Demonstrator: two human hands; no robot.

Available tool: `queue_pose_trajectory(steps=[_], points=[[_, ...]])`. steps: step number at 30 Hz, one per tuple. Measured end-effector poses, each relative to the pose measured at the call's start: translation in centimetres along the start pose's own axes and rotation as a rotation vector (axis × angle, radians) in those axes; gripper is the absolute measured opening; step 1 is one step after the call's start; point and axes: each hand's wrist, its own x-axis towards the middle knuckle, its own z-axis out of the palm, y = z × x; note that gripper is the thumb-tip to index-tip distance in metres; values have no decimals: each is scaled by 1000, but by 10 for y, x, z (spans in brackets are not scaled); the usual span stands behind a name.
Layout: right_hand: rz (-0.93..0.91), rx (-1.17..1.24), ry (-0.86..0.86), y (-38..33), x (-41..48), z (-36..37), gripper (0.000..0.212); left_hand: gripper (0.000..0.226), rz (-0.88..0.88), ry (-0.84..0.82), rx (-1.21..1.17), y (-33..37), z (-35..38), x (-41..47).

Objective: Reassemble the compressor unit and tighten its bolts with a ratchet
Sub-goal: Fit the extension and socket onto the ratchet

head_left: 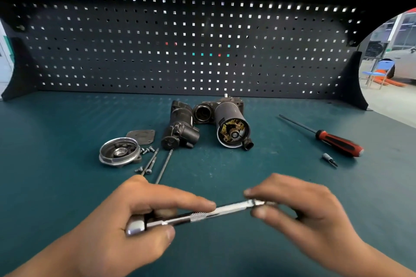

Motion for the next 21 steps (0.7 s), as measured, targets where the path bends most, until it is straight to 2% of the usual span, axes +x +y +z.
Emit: queue_pose_trajectory(steps=[3,6,10,14,18,21], points=[[338,364,120,-7,3,0,31,55,5,121,73,8,15,0],[663,665,216,-10,4,13,49,59,18,131,219,16,25,3],[918,1015,425,-14,12,22,34,52,61,116,157,14,36,8],[1080,1065,384,-15,13,27,38,47,43,86,169,11,43,8],[1094,1058,337,-10,10,31,41,51,45,79,209,10,48,7],[1115,1213,354,-9,12,32,39,52,49,94,276,10,54,8]])
